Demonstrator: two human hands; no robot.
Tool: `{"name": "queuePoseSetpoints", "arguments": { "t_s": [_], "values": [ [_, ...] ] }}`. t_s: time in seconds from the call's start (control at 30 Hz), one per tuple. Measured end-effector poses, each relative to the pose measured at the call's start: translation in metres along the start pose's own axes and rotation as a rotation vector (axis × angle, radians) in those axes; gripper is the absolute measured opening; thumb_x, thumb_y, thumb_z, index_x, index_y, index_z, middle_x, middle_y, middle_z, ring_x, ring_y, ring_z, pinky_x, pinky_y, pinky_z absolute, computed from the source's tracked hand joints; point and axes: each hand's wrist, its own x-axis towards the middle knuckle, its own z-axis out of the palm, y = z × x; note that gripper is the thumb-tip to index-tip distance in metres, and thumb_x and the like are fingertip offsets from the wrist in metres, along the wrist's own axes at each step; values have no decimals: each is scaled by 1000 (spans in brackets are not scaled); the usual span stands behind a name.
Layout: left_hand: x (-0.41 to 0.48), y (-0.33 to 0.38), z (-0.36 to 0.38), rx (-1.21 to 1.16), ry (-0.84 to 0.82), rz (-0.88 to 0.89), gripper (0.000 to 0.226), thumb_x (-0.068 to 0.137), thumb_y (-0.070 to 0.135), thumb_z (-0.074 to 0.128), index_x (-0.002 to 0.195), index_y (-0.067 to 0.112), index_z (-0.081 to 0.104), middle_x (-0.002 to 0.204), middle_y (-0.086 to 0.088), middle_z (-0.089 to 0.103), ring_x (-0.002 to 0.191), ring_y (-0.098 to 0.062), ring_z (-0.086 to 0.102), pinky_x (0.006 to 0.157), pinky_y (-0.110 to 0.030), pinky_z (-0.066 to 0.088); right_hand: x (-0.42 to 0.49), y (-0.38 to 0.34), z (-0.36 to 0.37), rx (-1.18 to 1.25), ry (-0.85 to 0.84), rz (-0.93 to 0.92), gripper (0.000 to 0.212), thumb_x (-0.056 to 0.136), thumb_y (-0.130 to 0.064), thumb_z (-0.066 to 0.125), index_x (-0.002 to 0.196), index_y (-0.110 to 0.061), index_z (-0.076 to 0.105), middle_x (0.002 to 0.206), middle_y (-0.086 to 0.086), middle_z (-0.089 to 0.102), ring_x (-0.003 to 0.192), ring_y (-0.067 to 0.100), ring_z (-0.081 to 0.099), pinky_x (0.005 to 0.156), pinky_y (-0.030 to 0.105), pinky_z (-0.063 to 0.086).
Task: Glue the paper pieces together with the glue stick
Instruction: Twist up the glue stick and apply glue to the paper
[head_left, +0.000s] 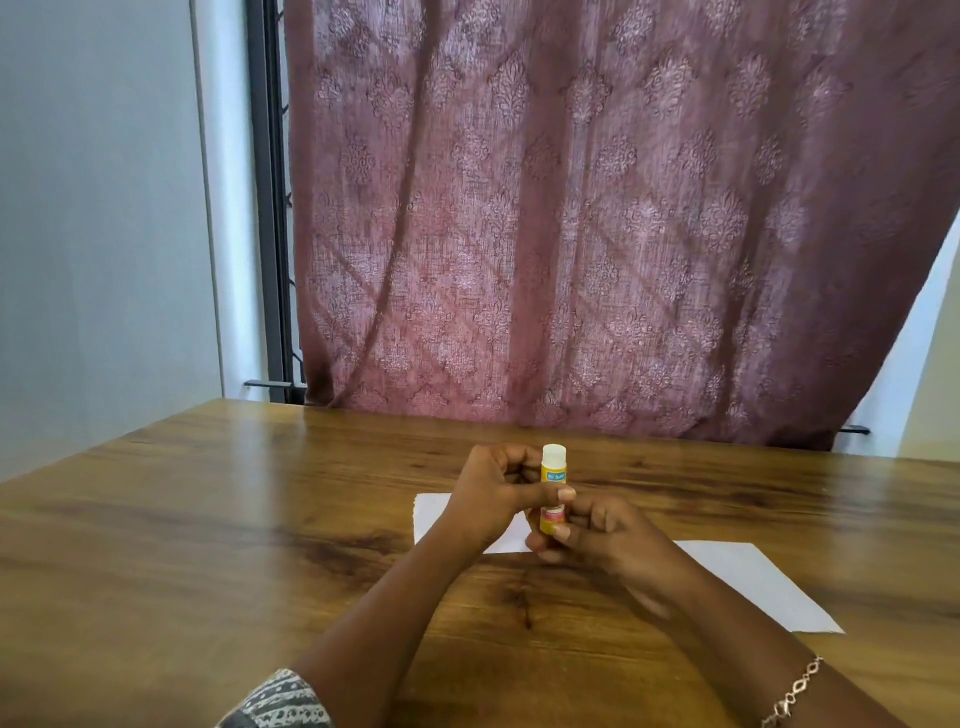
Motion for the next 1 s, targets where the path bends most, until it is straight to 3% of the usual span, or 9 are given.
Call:
{"name": "queuePoseSetpoints", "arguments": {
  "t_s": [0.17, 0.33, 0.4, 0.5, 0.6, 0.7, 0.8, 0.9, 1.0],
  "values": [
    [0, 0, 3, 32, 41, 14, 19, 66, -5, 75, 65, 8, 60, 56, 7, 60, 53, -2, 53, 56, -17, 45, 3, 4, 4, -166, 115, -16, 32, 61, -24, 76, 89, -19, 63, 77, 1, 65, 76, 18, 61, 76, 39, 52],
    [1, -1, 2, 14, 7, 15, 17, 66, -3, 76, 69, 9, 64, 59, 7, 65, 58, -4, 58, 62, -20, 48, 4, 0, 5, -128, 112, -48, 17, 78, 5, 63, 86, -10, 60, 72, 5, 64, 67, 15, 63, 64, 24, 54],
    [1, 0, 1, -4, -16, 9, 18, 69, -7, 71, 71, 9, 65, 59, 9, 66, 58, -2, 60, 61, -18, 50, 0, -3, 4, -68, 61, -25, 15, 82, 7, 55, 87, -6, 60, 70, 1, 67, 72, 12, 66, 68, 21, 53],
    [2, 0, 0, -12, -11, 8, 17, 68, -7, 72, 69, 6, 62, 57, 7, 65, 53, -4, 59, 53, -18, 47, -2, -2, 4, -35, 32, 10, 15, 86, 0, 53, 95, -7, 63, 78, 1, 71, 87, 18, 68, 79, 26, 54],
    [2, 0, 2, 13, 8, 8, 19, 66, -5, 75, 69, 4, 59, 60, -2, 62, 52, -6, 58, 51, -19, 47, 1, 1, 6, -99, 79, 18, 21, 79, -13, 68, 99, -18, 63, 90, -1, 70, 95, 20, 65, 89, 35, 52],
    [2, -2, 5, -1, 17, 0, 24, 58, 4, 80, 68, 7, 59, 65, -7, 63, 56, -11, 60, 57, -21, 49, 4, 2, 8, -191, 170, -33, 35, 59, -36, 76, 90, -23, 64, 82, -1, 68, 82, 21, 62, 81, 43, 51],
    [1, -3, 5, -7, 6, 0, 24, 55, 15, 78, 71, 6, 61, 68, -7, 64, 59, -14, 60, 61, -24, 50, 5, 2, 7, -190, 199, -85, 31, 53, -34, 75, 79, -19, 63, 74, 0, 65, 74, 18, 58, 73, 39, 49],
    [1, -1, 5, -26, -23, 4, 18, 61, 15, 74, 75, 9, 66, 73, -5, 67, 66, -11, 62, 67, -23, 51, 2, -1, 3, -82, 86, -93, 14, 68, -16, 66, 80, -10, 63, 69, -4, 65, 67, 9, 58, 67, 22, 49],
    [0, 1, 4, -60, -25, 10, 13, 63, 11, 72, 75, 12, 67, 76, -3, 71, 69, -10, 64, 62, -19, 51, -2, -3, 0, -27, 35, -88, 3, 80, -10, 62, 81, -11, 64, 69, -3, 67, 67, 9, 59, 65, 19, 48]
  ]
}}
